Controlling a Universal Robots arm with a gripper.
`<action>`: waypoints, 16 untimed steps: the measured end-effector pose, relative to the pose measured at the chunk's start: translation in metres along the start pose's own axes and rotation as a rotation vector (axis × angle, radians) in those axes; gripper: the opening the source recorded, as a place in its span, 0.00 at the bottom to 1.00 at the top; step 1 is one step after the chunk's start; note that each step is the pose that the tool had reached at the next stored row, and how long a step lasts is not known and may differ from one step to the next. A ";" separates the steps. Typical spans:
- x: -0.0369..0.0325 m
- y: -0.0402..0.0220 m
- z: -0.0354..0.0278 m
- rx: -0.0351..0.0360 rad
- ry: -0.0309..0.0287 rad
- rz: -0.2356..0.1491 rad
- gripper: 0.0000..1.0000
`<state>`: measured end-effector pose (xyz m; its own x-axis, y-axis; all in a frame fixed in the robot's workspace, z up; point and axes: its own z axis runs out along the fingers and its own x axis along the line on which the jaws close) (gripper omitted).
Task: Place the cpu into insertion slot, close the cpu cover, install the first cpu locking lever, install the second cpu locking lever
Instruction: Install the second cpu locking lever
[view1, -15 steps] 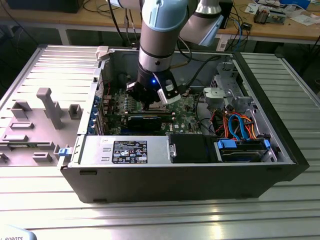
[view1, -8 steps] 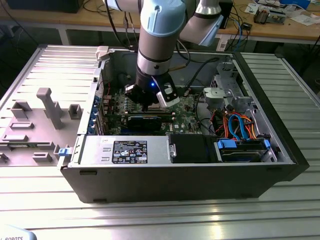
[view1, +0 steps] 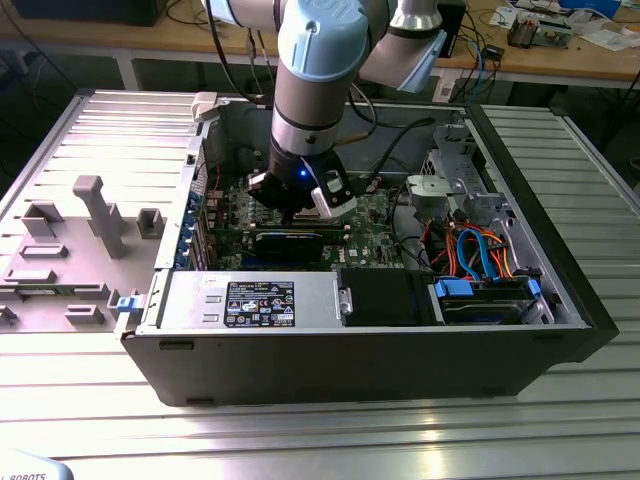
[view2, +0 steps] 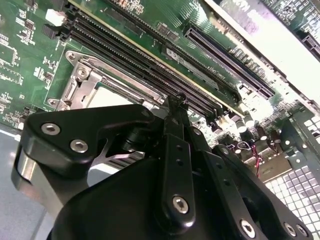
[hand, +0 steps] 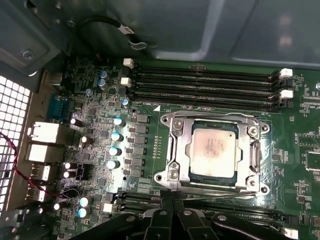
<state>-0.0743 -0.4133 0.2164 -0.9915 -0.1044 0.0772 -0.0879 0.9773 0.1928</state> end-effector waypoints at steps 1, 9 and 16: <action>0.0000 0.0000 0.0000 -0.0001 -0.0001 0.000 0.11; 0.0007 -0.0028 0.0009 -0.0013 -0.0002 0.000 0.11; 0.0031 -0.0038 0.0060 -0.0063 -0.0009 0.001 0.11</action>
<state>-0.0776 -0.4162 0.2100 -0.9917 -0.1035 0.0764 -0.0866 0.9762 0.1989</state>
